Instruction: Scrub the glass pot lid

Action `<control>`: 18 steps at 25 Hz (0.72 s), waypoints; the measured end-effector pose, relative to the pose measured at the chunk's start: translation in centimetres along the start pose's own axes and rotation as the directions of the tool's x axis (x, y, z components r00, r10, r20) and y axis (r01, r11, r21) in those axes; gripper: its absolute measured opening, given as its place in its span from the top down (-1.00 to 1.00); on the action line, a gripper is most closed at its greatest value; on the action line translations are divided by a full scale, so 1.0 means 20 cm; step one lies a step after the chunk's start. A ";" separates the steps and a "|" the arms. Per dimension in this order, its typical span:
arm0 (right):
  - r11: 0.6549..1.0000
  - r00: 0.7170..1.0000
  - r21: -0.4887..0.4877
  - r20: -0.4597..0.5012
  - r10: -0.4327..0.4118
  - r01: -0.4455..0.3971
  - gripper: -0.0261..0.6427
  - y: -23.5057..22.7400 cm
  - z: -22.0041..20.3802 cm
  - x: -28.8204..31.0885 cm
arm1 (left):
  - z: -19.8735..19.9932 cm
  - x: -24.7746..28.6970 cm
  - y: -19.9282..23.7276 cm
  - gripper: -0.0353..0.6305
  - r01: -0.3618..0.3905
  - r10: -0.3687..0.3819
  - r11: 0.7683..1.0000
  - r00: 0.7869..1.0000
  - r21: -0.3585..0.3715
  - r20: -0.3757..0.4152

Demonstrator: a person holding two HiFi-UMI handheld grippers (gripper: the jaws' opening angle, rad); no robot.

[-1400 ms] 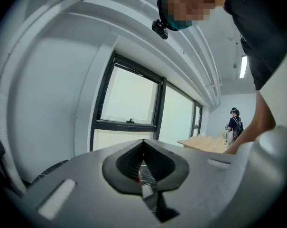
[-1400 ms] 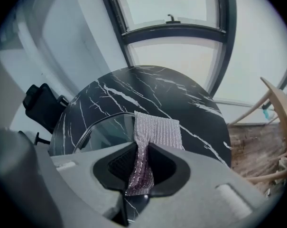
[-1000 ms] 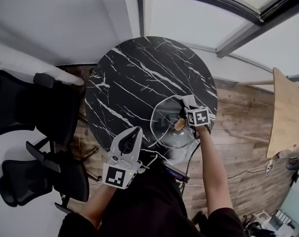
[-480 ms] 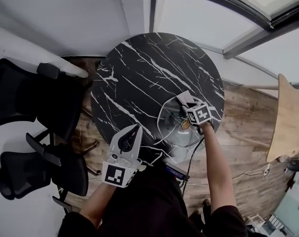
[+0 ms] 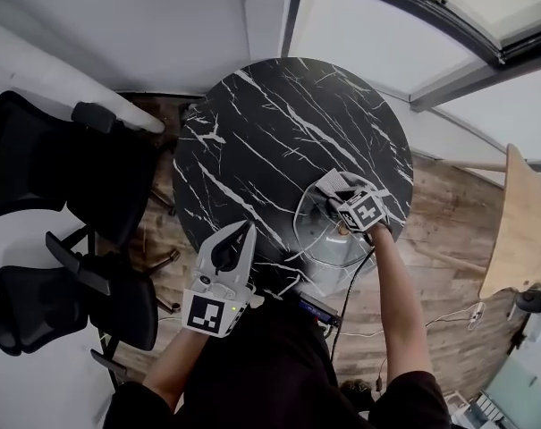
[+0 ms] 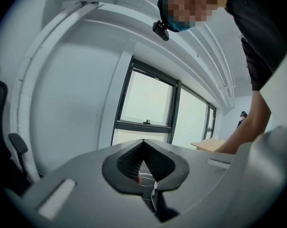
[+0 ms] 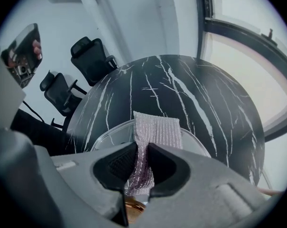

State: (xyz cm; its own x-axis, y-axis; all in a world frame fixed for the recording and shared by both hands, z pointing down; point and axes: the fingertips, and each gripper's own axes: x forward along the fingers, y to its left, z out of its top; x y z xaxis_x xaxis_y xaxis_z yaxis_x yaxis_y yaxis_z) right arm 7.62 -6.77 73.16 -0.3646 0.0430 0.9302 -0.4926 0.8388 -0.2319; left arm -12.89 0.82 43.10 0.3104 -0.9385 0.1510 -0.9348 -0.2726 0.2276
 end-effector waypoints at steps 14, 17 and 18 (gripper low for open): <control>0.978 0.998 -0.210 -0.064 -0.006 -0.008 0.70 0.28 -0.03 0.06 | 0.03 -0.06 0.11 0.88 -0.002 0.003 1.000 1.000 -0.025 0.030; 0.976 0.997 -0.219 -0.074 -0.029 0.012 0.70 0.33 -0.04 0.07 | 0.03 -0.08 0.11 0.88 0.010 -0.009 1.000 0.999 -0.022 0.032; 0.976 0.997 -0.217 -0.076 -0.034 0.017 0.70 0.34 -0.05 0.08 | 0.03 -0.08 0.11 0.88 0.014 -0.013 1.000 0.999 -0.022 0.032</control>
State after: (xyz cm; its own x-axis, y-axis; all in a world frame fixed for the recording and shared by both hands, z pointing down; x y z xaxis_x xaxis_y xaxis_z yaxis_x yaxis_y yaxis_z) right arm 4.42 -0.46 73.33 -0.2866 0.0555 0.9564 -0.3153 0.9373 -0.1489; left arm -15.55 1.67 42.83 0.3171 -0.9411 0.1170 -0.9265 -0.2811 0.2503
